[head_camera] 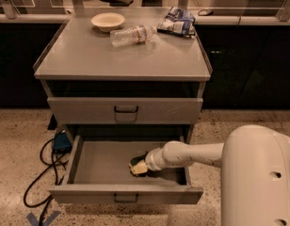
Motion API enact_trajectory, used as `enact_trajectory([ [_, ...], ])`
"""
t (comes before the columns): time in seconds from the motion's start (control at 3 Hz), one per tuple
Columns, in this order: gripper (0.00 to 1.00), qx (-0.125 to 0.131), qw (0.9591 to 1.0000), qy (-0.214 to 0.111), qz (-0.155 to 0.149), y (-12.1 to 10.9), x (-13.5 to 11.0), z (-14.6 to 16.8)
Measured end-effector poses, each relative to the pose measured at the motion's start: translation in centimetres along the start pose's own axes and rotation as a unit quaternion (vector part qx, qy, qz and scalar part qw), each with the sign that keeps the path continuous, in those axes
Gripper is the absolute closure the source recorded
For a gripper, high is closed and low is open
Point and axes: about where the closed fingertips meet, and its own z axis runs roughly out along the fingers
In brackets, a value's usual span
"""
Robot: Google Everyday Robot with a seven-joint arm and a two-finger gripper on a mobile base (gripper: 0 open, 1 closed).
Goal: Place sponge into middle drawer
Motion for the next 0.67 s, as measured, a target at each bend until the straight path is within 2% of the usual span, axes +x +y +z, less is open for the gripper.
enact_trajectory([
  [0.33,0.0,0.0,1.0,0.0,0.0,0.02,0.0,0.02],
  [0.67,0.0,0.0,1.0,0.0,0.0,0.02,0.0,0.02],
])
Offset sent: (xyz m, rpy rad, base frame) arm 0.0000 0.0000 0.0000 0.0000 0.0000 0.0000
